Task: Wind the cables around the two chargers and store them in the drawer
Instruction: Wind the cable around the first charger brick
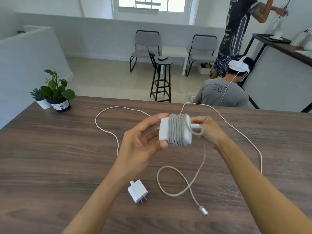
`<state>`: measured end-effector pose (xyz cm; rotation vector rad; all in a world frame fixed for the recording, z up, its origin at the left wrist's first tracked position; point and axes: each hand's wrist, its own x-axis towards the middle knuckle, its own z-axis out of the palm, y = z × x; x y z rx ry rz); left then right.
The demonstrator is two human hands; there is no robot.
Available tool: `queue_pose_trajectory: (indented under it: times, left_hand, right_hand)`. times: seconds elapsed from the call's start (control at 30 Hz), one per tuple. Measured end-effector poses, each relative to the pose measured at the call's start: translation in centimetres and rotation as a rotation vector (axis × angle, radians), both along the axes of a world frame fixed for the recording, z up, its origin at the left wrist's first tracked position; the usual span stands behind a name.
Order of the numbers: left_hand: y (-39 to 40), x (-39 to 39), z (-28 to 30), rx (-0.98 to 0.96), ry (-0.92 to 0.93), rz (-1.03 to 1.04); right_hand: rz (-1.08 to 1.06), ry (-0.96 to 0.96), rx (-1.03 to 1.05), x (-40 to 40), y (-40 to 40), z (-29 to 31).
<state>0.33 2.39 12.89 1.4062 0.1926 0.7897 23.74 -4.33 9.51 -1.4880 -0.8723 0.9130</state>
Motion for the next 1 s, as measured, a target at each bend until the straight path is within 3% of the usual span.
queue_pose_trajectory:
  times: [0.23,0.53,0.73,1.0]
  left_hand:
    - [1.8,1.3,0.8,0.012,-0.017,0.162]
    - [5.7,2.7,-1.5,0.185,0.193,0.422]
    - [5.4,2.9,-3.1,0.153,0.236,0.395]
    - [3.7,2.7,-4.3,0.200,0.247,0.332]
  right_hand:
    - [0.002,-0.168,0.014,-4.6,0.5,-2.5]
    - [0.047,-0.289,0.029,-8.8,-1.7,-0.4]
    - [0.045,-0.700,0.063,-9.8,-3.0,1.7]
    - [-0.068,-0.884,0.155,-8.2,-3.0,4.7]
